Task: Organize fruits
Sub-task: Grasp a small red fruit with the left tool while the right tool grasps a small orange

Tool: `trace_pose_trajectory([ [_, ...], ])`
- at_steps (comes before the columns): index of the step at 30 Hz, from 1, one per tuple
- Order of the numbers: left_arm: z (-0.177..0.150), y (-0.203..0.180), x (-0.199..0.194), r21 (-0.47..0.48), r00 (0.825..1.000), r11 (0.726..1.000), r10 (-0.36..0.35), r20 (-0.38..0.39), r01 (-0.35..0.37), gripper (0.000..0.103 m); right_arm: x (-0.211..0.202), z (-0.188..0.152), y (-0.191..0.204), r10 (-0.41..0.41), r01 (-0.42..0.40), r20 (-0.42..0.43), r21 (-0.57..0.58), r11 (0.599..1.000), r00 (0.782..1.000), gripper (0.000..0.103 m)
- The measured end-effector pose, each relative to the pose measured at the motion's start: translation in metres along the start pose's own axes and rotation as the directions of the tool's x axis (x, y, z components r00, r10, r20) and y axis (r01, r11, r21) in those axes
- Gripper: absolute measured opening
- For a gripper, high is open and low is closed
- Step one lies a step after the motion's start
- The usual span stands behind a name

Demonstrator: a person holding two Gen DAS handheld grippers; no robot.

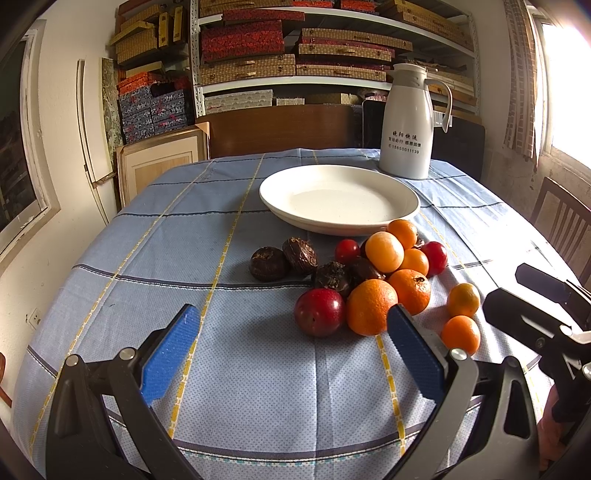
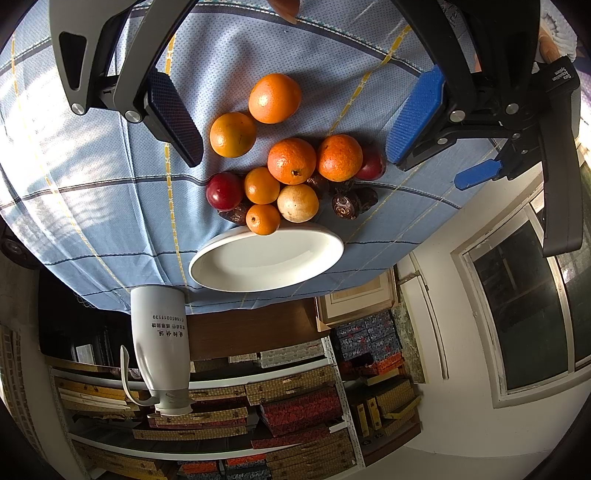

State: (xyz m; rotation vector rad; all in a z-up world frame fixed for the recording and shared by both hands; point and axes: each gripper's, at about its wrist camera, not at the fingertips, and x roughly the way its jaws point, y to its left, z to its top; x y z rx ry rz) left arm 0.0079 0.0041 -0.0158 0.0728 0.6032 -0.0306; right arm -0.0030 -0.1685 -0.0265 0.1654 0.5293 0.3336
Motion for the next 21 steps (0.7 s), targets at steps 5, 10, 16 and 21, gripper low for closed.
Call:
trace_pose_trajectory([
  [5,0.002,0.001,0.007,-0.008,0.999,1.0,-0.023,-0.045,0.023,0.099,0.012,-0.003,0.001,0.019,-0.019,-0.062,0.004,1.0,0.998,0.1],
  [10,-0.001,0.007,0.023,-0.021,0.986,0.998,-0.059,-0.156,0.056,0.099,0.019,-0.007,0.0,0.015,-0.013,-0.142,0.013,1.0,0.99,0.1],
  [16,-0.009,0.013,0.043,0.042,0.956,0.998,-0.039,-0.289,0.053,0.099,0.022,-0.017,-0.014,-0.073,0.068,-0.261,-0.028,0.997,0.963,0.1],
  [21,-0.014,0.018,0.058,0.064,0.925,0.996,-0.032,-0.378,0.061,0.099,0.029,-0.026,-0.03,-0.109,0.1,-0.376,-0.045,0.994,0.92,0.1],
])
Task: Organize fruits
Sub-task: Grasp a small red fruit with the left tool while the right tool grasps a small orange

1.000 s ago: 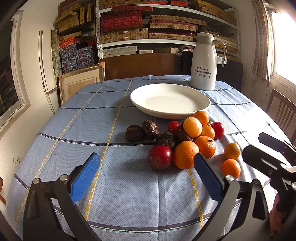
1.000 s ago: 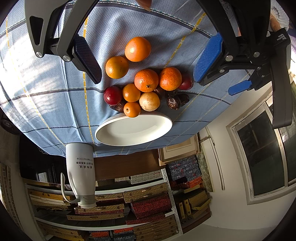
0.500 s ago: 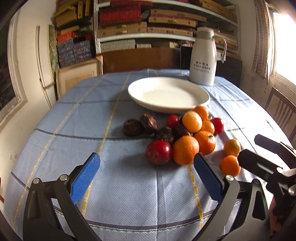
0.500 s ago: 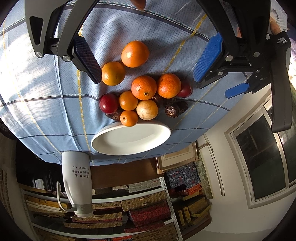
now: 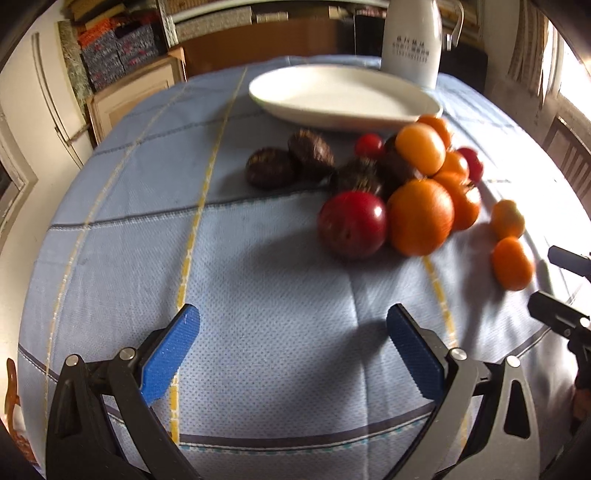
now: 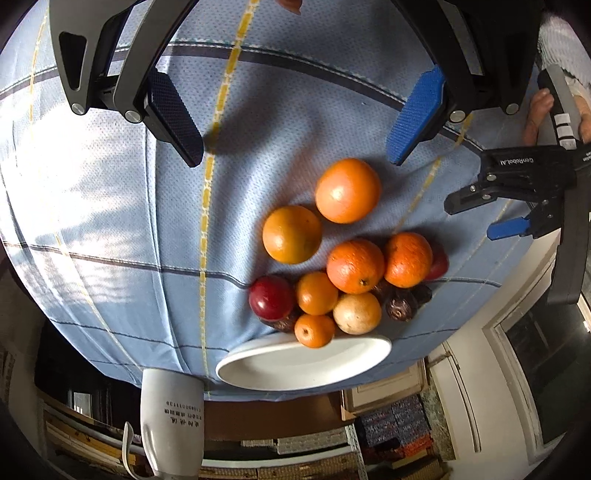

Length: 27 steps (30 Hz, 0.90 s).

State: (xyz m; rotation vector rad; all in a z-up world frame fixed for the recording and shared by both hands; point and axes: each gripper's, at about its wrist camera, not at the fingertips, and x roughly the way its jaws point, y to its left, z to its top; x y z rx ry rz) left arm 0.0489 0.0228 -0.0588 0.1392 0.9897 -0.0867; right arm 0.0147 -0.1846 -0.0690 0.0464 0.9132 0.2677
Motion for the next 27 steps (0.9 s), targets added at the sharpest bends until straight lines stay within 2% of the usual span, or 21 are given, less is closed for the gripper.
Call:
trace_pose_trajectory([
  [3,0.0,0.007,0.003,-0.024,0.999,0.998,-0.052,-0.015,0.052,0.099,0.002,0.0,-0.005,-0.03,0.029,-0.023,-0.022,0.999,0.999,0.1],
  [10,0.001,0.009,0.003,0.001,0.998,0.998,-0.066,-0.007,0.066,0.099,0.01,0.001,-0.001,-0.094,0.084,-0.068,-0.134,0.987,0.993,0.1],
  [15,0.009,0.009,0.005,-0.007,0.997,0.998,-0.069,-0.019,0.069,0.099,0.008,0.002,-0.003,-0.081,0.07,-0.068,-0.144,0.987,0.994,0.1],
  [17,0.015,0.007,0.004,-0.008,0.995,0.995,-0.1,0.007,0.1,0.099,0.005,0.002,-0.001,-0.036,0.03,-0.048,-0.127,0.991,0.998,0.1],
  [18,0.019,0.005,0.004,0.005,0.995,0.995,-0.101,0.026,0.101,0.099,0.003,0.002,0.002,-0.006,0.001,-0.039,-0.128,0.992,0.999,0.098],
  [23,0.034,-0.008,0.01,0.088,0.996,0.995,-0.058,0.066,0.052,0.099,0.005,0.005,0.025,0.034,-0.037,-0.018,-0.179,0.983,0.999,0.068],
  [27,0.038,-0.008,0.011,0.132,0.994,0.989,-0.082,0.076,0.072,0.095,0.008,0.012,0.028,0.073,-0.076,-0.02,-0.16,0.984,0.997,0.057],
])
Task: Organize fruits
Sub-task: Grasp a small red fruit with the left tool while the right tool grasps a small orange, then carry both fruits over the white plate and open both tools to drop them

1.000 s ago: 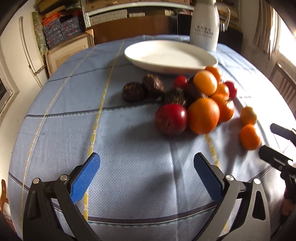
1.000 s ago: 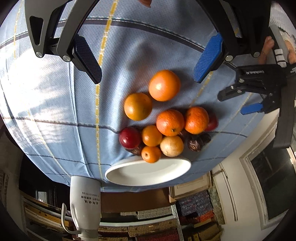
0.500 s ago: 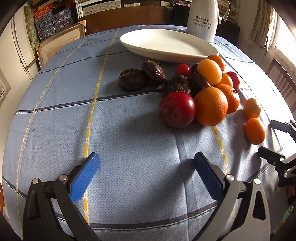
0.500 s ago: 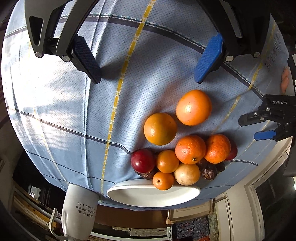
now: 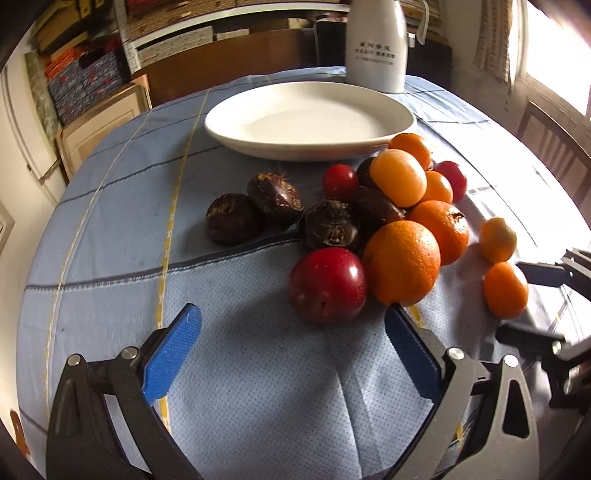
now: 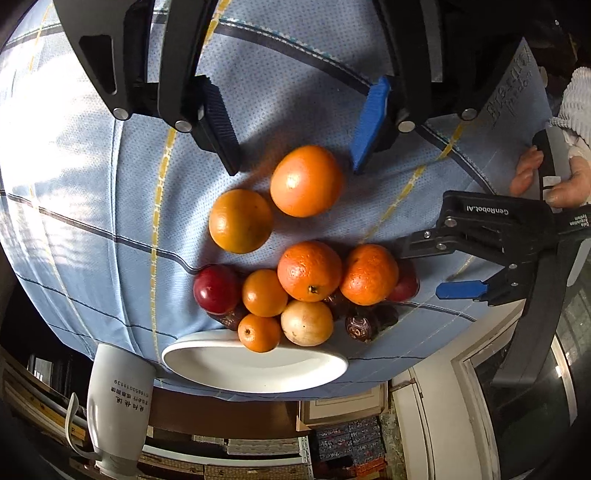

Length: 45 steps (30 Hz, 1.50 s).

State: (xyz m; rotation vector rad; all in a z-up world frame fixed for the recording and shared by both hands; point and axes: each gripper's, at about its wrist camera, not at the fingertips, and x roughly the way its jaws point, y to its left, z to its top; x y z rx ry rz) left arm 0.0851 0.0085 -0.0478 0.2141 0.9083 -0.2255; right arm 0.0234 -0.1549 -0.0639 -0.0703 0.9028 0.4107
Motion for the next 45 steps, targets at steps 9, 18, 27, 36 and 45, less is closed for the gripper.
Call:
trace_pose_trajectory([
  [9,0.007,0.002,0.004,0.006,0.993,0.993,-0.119,0.013,0.119,0.04,0.003,0.004,-0.003,0.047,-0.047,0.008,0.032,0.998,0.999,0.04],
  [18,0.008,-0.001,0.004,-0.004,0.993,0.993,-0.116,0.027,0.116,0.04,0.002,0.002,-0.005,0.073,-0.073,0.014,0.048,0.996,0.997,0.04],
  [27,0.02,0.006,-0.03,-0.051,0.984,0.99,-0.128,0.127,0.135,0.04,-0.024,0.014,-0.02,0.132,-0.144,0.12,0.1,0.984,0.984,0.04],
  [36,0.109,0.02,0.003,-0.146,0.983,0.982,-0.097,0.156,0.12,0.04,-0.001,0.131,-0.069,0.096,-0.15,0.243,0.217,0.965,0.965,0.04],
  [45,0.134,0.028,0.05,-0.158,0.992,0.983,-0.074,0.106,0.09,0.052,0.06,0.157,-0.091,0.102,-0.154,0.188,0.284,0.946,0.977,0.042],
])
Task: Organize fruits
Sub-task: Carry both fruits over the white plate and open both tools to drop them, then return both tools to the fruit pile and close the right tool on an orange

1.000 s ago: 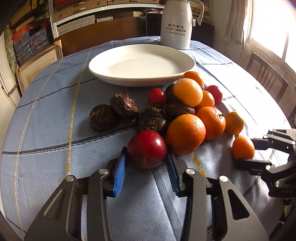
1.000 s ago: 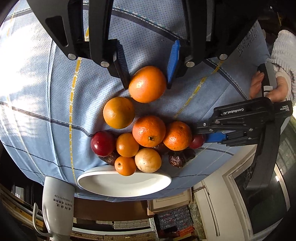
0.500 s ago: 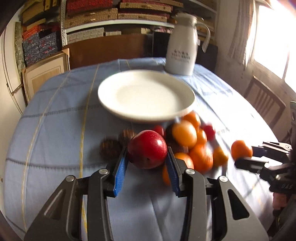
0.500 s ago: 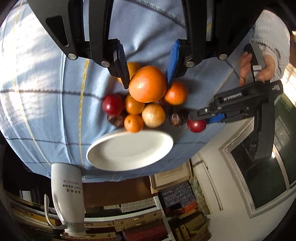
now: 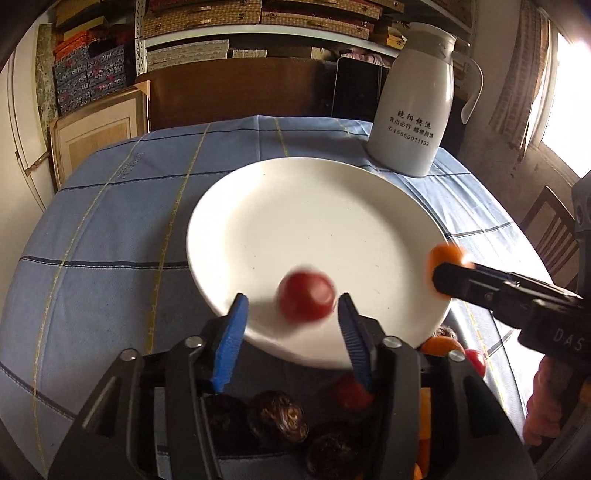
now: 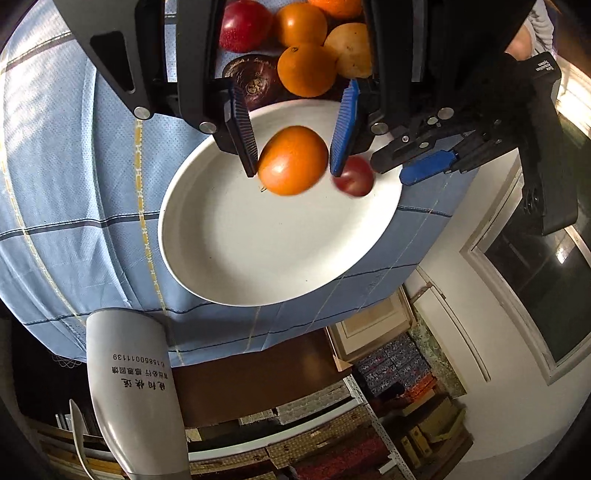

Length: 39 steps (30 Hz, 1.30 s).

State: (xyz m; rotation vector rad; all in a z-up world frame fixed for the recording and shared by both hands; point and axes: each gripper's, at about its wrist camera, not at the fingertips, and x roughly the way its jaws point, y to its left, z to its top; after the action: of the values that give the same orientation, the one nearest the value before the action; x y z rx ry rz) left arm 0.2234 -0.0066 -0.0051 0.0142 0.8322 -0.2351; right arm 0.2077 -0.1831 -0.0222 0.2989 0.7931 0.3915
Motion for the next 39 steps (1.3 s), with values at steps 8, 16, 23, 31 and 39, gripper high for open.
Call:
trace_pose_trajectory([
  [8,-0.009,0.015,-0.003,-0.022,1.0,1.0,0.011,0.017,-0.011,0.068,-0.011,-0.005,-0.01,0.01,-0.011,0.038,0.021,1.0,0.999,0.046],
  [16,-0.041,0.07,-0.04,-0.221,0.995,0.974,0.061,0.085,-0.041,0.095,-0.039,-0.031,-0.036,-0.077,0.065,0.121,0.101,0.993,0.99,0.069],
  [23,-0.086,0.087,-0.063,-0.307,0.993,0.95,0.089,0.079,-0.061,0.096,-0.069,-0.069,-0.037,-0.085,0.053,0.2,0.159,0.986,0.976,0.087],
  [31,-0.099,0.052,-0.066,-0.17,0.986,0.976,0.148,0.074,-0.134,0.098,-0.072,-0.079,-0.029,-0.071,0.047,0.203,0.121,0.992,0.977,0.089],
  [39,-0.097,0.04,-0.064,-0.108,0.98,0.978,0.186,0.066,-0.179,0.098,-0.064,-0.087,0.023,-0.031,0.059,0.191,-0.142,0.988,0.981,0.077],
])
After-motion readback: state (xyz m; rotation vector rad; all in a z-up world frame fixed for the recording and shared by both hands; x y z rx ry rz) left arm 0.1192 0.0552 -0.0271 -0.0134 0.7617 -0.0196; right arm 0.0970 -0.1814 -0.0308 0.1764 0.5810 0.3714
